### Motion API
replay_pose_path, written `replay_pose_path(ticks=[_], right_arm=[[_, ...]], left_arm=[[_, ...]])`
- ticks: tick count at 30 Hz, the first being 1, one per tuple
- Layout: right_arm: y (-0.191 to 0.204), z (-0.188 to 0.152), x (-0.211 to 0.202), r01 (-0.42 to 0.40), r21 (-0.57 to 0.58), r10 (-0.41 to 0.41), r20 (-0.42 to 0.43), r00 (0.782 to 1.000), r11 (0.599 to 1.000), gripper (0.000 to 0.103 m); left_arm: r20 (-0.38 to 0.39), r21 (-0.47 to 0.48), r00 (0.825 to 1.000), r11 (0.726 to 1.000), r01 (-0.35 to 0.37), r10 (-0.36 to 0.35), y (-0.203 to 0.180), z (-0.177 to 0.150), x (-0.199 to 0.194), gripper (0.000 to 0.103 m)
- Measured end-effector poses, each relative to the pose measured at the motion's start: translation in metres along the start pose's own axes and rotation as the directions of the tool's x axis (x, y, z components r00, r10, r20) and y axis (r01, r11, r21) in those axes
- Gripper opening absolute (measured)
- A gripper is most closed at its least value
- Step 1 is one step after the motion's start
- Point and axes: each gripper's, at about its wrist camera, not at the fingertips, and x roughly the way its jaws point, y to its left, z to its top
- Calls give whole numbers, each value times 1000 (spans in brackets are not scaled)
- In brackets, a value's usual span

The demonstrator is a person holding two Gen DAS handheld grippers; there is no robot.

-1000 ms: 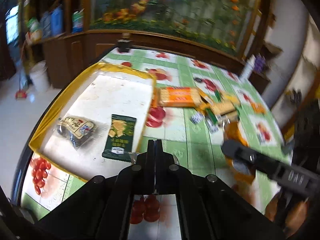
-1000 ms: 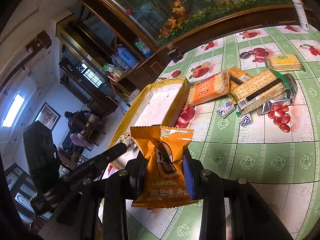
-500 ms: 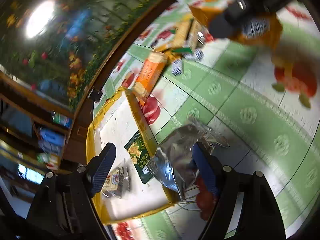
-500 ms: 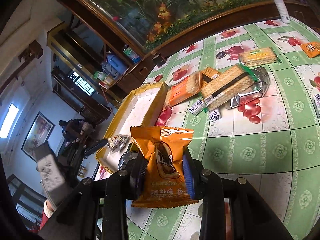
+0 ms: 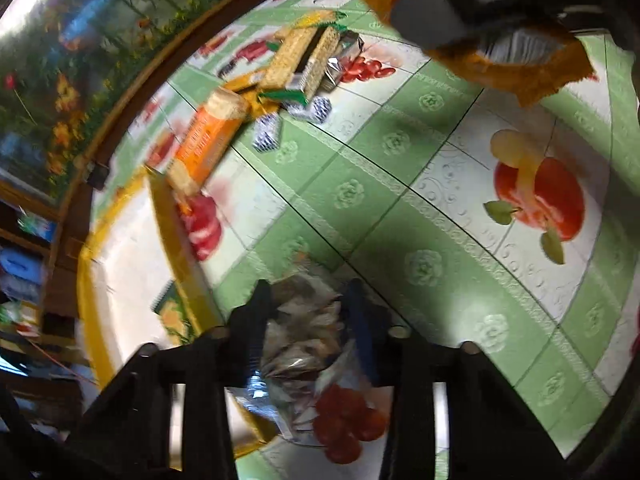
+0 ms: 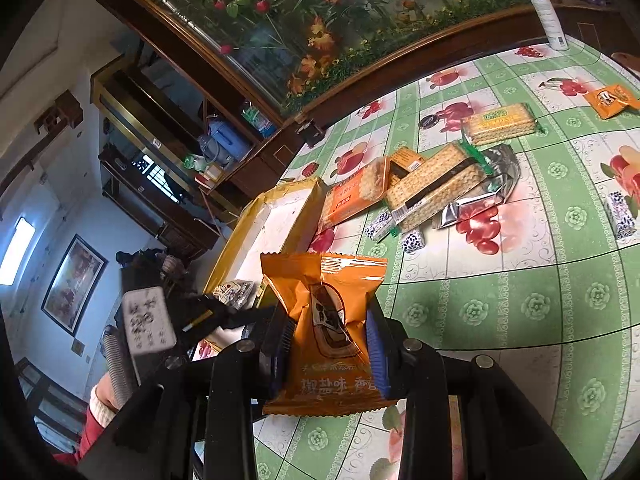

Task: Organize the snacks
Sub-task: 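Lift both held packets and carry them over the yellow-rimmed tray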

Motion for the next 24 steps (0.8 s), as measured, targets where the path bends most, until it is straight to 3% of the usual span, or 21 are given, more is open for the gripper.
replay_pose_path(ticks=[3, 5, 6, 7, 8, 18, 21, 22, 23, 24], right_arm=[[0, 3, -9, 3, -1, -3, 18, 1000, 1000, 34], [2, 3, -14, 2, -4, -2, 31, 1000, 1000, 34], [3, 3, -17, 2, -6, -2, 38, 999, 1000, 34], [4, 3, -19, 2, -10, -2, 44, 999, 1000, 34], [5, 3, -21, 2, -13, -2, 47, 999, 1000, 34], [2, -8, -25, -31, -5, 31, 37, 999, 1000, 34], [-1, -13, -22, -38, 2, 38, 18, 999, 999, 34], [-2, -14, -21, -43, 3, 43, 13, 999, 999, 35], [-2, -15, -21, -46, 5, 46, 11, 999, 999, 35], [-2, -16, -20, -51, 7, 51, 10, 999, 999, 35]], left_arm=[[6, 0, 1000, 1000, 4, -4, -6, -4, -2, 31], [9, -27, 999, 998, 53, -53, -3, -8, -6, 29], [14, -45, 997, 996, 81, -80, -1, -8, -8, 24], [12, -76, 990, 988, 138, -137, 3, -9, -8, 6], [22, -100, 986, 981, 169, -168, 4, -10, -9, 0], [67, -228, 965, 938, 262, -253, -4, -26, -19, 0], [71, -301, 974, 926, 226, -215, 2, -35, -27, 0], [76, -338, 978, 918, 207, -192, 7, -39, -30, 10], [74, -390, 984, 903, 178, -162, 10, -42, -32, 40], [78, -439, 988, 885, 156, -135, 12, -44, -35, 59]])
